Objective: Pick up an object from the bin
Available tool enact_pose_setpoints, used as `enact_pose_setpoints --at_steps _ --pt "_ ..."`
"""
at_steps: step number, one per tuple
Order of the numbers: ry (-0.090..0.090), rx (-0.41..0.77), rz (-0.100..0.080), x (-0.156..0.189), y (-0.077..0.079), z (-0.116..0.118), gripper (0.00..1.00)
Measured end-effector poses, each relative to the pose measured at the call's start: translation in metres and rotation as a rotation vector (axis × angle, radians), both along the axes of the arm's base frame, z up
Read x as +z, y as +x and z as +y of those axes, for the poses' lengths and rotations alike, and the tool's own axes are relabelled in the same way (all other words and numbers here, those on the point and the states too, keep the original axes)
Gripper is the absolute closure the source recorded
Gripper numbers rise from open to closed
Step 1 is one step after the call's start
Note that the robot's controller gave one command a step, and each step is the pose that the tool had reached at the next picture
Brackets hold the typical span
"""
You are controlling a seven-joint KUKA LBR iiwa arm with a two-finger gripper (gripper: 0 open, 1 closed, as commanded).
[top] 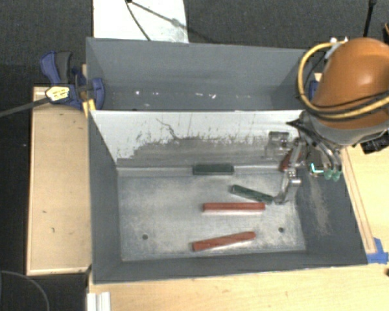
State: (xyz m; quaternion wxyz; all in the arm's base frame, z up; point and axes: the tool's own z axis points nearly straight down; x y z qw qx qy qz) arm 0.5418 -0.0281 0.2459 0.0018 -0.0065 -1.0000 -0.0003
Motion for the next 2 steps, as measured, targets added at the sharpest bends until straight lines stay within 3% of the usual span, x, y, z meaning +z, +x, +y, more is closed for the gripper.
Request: enact_pose_setpoints --at_steps 1,2 --pt "0.001 0.138 0.000 -0.179 -0.005 0.046 0.00" --pt "0.000 0.014 -0.008 -0.145 -0.015 0.041 0.00"
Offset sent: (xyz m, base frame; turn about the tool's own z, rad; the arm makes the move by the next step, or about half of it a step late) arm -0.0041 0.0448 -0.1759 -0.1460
